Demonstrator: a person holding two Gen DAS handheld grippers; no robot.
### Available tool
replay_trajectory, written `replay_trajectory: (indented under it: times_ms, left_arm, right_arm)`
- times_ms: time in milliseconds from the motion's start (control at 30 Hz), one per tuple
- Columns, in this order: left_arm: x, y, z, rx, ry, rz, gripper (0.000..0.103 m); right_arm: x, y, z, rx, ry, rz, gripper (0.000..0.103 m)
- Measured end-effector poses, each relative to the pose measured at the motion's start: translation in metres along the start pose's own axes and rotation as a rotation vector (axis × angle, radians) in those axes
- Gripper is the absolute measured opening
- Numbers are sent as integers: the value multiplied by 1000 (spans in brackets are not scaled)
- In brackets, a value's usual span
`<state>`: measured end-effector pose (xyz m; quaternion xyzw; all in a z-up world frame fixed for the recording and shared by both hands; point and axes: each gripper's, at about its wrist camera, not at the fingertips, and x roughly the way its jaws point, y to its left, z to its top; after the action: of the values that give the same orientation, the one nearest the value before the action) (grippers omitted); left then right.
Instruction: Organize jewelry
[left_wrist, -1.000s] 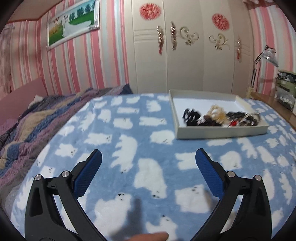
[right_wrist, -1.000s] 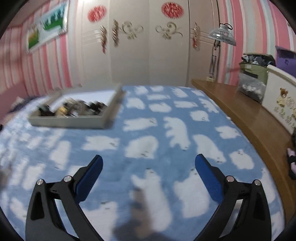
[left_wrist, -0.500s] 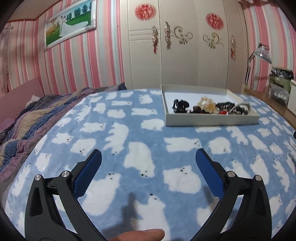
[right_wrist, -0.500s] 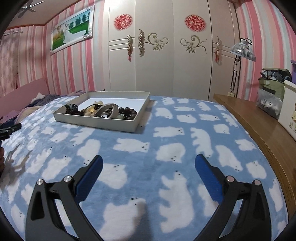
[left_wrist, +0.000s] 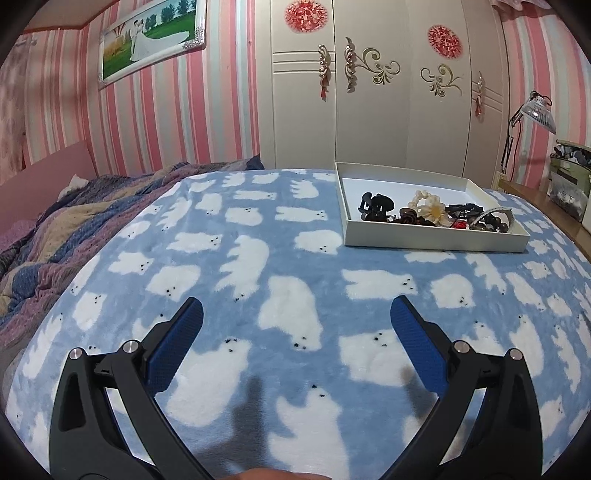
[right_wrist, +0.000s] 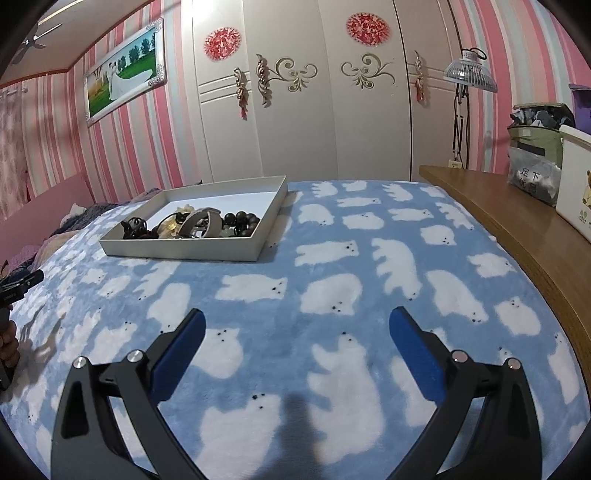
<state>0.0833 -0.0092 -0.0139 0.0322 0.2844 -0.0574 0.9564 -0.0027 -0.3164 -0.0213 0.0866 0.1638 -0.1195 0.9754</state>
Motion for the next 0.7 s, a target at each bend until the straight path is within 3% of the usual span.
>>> replay_trajectory:
  times_ms: [700]
  left_arm:
    - [-4,-3,0,16,-19,-3,100]
  right_arm:
    - [3,2,-1,-6,24,-23,100]
